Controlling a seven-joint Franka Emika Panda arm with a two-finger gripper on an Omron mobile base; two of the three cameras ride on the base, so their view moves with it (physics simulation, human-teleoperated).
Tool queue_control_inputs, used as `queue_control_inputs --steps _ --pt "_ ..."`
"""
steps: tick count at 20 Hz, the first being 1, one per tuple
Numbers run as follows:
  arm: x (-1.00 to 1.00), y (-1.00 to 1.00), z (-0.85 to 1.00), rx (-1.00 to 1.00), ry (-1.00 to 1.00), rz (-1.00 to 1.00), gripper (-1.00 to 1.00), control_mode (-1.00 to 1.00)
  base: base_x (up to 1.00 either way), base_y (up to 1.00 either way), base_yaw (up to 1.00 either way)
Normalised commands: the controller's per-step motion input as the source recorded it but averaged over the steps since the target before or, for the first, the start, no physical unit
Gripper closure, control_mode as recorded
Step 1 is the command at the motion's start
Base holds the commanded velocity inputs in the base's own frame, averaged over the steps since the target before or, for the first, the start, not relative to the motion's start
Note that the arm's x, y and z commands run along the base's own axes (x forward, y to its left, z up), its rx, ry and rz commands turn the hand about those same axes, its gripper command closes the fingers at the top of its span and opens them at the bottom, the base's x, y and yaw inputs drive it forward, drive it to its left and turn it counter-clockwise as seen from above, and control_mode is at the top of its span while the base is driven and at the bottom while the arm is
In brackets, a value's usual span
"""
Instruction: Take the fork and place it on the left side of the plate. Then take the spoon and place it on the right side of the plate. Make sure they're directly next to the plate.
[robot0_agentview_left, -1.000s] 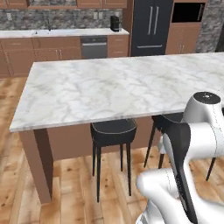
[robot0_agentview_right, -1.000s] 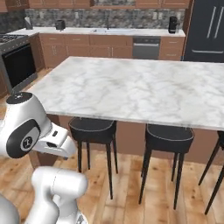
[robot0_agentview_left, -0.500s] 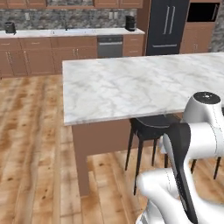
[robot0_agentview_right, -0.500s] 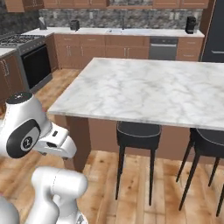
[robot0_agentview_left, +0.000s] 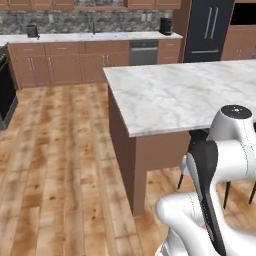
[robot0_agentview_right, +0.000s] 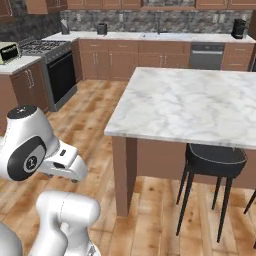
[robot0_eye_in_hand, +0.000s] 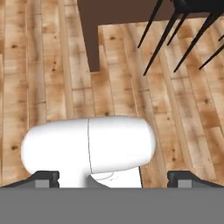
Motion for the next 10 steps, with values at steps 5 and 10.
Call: queue_control_inputs --steps 5,10 --pt "0.0 0.0 0.0 0.0 0.0 0.0 -1.0 1.0 0.3 1.0 -0.01" --pt "0.0 0.0 0.0 0.0 0.0 0.0 -1.0 1.0 0.58 1.0 -0.03"
